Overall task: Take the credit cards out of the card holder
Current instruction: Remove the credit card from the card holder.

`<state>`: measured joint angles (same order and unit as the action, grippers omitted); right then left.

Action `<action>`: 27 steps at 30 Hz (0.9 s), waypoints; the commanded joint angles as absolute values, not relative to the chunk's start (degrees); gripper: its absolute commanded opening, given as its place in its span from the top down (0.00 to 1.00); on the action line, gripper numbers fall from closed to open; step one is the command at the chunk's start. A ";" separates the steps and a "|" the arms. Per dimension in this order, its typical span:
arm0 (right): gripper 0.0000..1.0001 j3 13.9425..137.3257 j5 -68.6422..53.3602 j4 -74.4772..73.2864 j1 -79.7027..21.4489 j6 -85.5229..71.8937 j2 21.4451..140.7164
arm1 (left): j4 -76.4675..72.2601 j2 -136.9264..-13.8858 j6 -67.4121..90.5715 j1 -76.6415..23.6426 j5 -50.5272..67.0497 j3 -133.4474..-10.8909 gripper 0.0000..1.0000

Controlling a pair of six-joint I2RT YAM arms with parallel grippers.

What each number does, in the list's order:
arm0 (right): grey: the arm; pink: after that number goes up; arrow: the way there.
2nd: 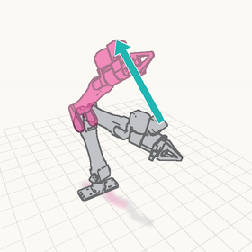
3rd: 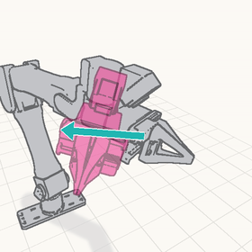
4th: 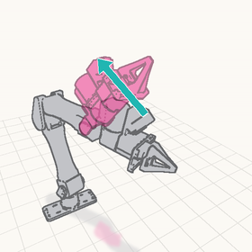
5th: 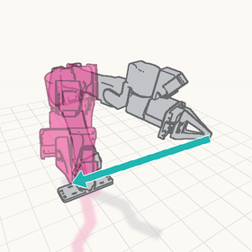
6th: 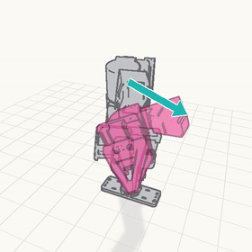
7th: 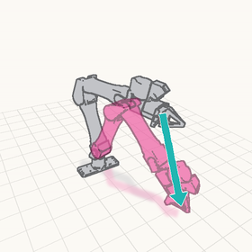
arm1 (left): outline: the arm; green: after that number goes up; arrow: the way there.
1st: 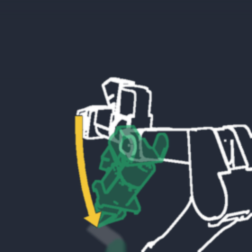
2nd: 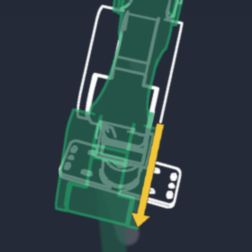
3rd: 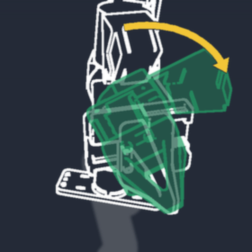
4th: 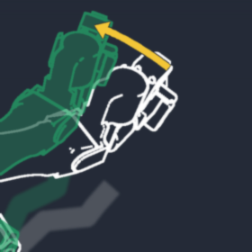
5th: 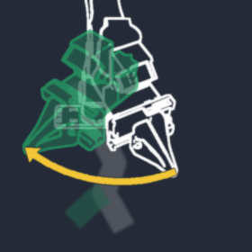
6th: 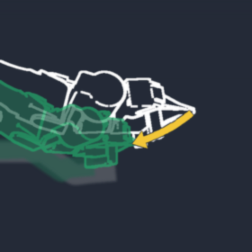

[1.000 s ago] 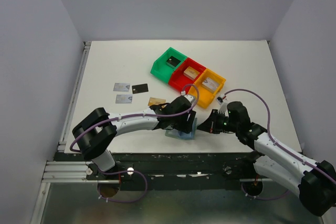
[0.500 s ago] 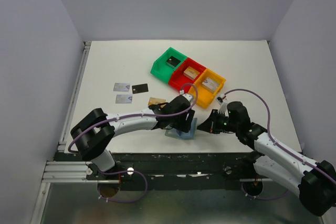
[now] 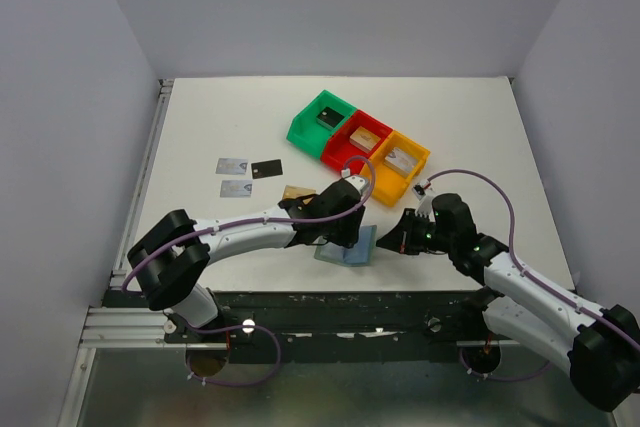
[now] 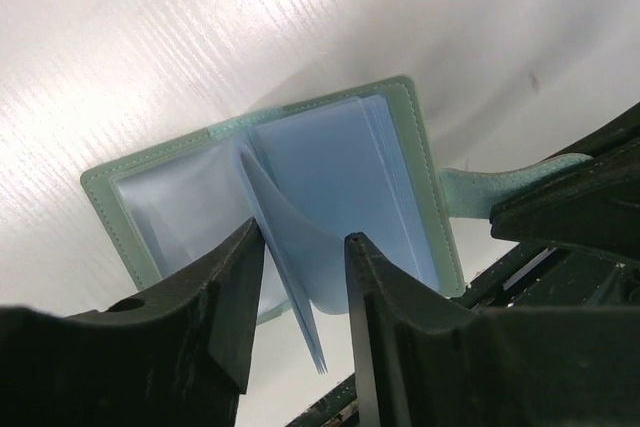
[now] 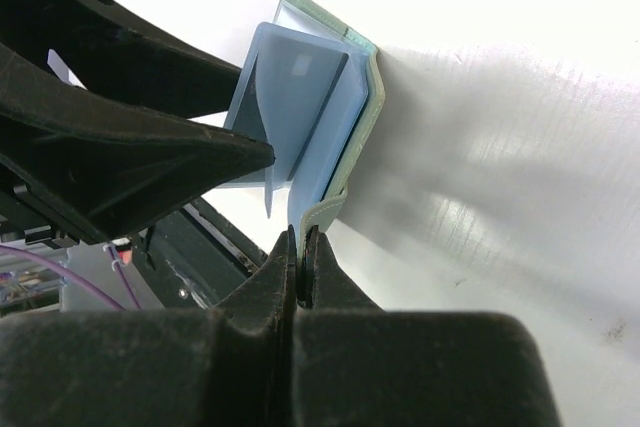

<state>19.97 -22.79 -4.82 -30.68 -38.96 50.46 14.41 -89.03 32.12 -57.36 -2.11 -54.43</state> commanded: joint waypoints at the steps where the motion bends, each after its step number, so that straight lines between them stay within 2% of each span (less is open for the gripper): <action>1: 1.00 19.25 -21.09 -5.80 -30.76 -38.50 50.62 | 14.50 -87.54 31.64 -57.13 -3.87 -53.70 0.54; 5: 1.00 19.16 -21.01 -5.71 -30.85 -38.50 50.62 | 14.76 -87.63 31.55 -57.13 -4.04 -53.61 0.52; 8: 1.00 19.07 -21.00 -5.80 -30.76 -38.50 50.71 | 14.77 -87.80 31.46 -57.13 -3.78 -53.88 0.36; 10: 1.00 19.07 -20.92 -5.71 -30.85 -38.67 50.63 | 14.68 -88.07 31.29 -57.22 -2.99 -54.05 0.32; 27: 1.00 18.02 -21.01 -5.27 -30.85 -38.85 50.28 | 14.24 -89.65 30.50 -59.68 2.37 -57.92 0.25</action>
<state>19.16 -22.13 -4.82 -30.68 -38.98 50.46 14.66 -89.49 30.98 -59.27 0.10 -56.14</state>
